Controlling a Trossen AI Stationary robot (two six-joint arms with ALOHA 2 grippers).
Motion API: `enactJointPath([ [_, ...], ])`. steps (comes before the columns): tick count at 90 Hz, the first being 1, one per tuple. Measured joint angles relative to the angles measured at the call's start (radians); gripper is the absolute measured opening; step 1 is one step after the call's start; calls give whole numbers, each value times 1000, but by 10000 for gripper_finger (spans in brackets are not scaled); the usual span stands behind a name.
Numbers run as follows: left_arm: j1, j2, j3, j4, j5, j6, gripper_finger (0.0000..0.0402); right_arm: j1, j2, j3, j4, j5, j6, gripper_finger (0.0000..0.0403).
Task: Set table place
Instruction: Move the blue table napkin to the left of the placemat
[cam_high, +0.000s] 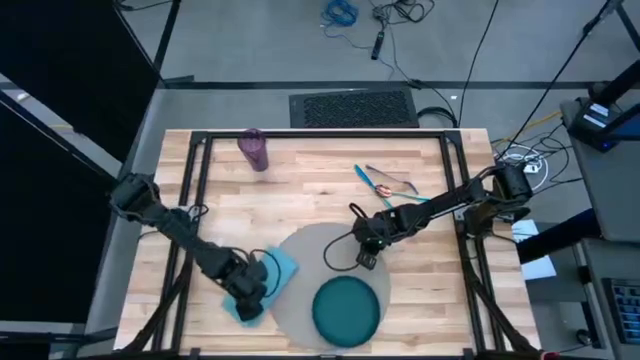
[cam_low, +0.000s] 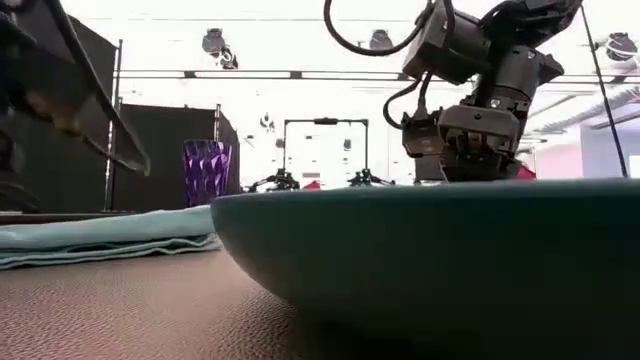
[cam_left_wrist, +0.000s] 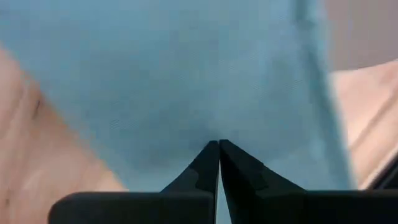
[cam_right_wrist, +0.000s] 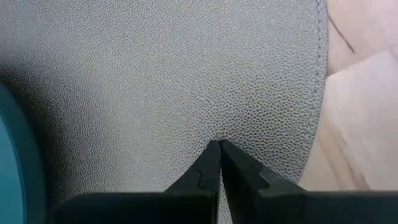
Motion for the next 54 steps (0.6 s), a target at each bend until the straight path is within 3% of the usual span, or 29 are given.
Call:
enactJointPath([
  [17, -25, -3, 165, -152, -208, 25, 0, -4, 3, 26, -22, 0, -44, 0],
  [28, 14, -5, 186, -262, -323, 1, 0, -4, 3, 43, -32, -8, -69, 0],
  [44, 90, 47, 145, -155, -345, 110, 0, -4, 4, 49, -30, -14, -111, 0],
  [54, 118, 90, 145, -128, -296, 159, 0, -3, 4, 50, -37, -14, -134, 0],
])
